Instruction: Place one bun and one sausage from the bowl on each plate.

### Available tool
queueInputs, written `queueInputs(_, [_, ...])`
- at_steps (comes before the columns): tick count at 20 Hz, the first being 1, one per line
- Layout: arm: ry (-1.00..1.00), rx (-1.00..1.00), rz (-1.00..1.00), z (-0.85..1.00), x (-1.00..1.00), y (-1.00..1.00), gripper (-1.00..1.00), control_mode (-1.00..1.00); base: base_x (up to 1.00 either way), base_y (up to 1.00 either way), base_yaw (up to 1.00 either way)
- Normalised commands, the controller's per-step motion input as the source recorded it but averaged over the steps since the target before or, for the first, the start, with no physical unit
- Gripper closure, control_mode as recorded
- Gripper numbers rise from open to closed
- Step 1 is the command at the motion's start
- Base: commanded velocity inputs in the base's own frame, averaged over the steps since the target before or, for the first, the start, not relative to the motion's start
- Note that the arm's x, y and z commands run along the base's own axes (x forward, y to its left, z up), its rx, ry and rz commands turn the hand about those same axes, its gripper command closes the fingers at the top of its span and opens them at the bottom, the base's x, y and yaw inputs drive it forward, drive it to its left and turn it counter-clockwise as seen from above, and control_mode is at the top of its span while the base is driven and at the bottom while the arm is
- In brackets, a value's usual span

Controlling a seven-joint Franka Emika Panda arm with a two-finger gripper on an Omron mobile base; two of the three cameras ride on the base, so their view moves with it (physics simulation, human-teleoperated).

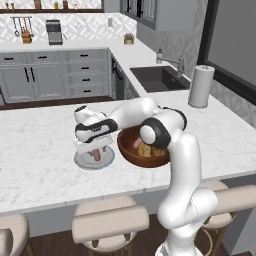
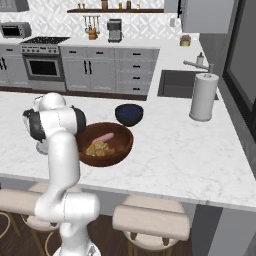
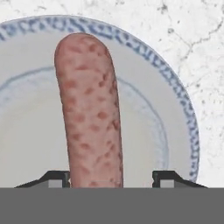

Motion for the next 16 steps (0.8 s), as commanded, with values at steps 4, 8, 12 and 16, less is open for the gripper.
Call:
queueInputs(4, [-0.15, 0.09, -0.02, 0.41, -0.63, -0.7, -1.0, -1.0, 0.0, 0.0, 0.0])
queueInputs(8, [-0.14, 0.24, -0.17, 1.0, -1.0, -1.0, -1.0, -1.0, 0.0, 0.0, 0.0])
queueInputs(12, [-0.04, 0.2, -0.13, 0.96, -1.0, -1.0, -1.0, -1.0, 0.0, 0.0, 0.0])
queueInputs(16, [0.0, 0.11, -0.14, 0.41, -1.0, -1.0, -1.0, -1.0, 0.0, 0.0, 0.0])
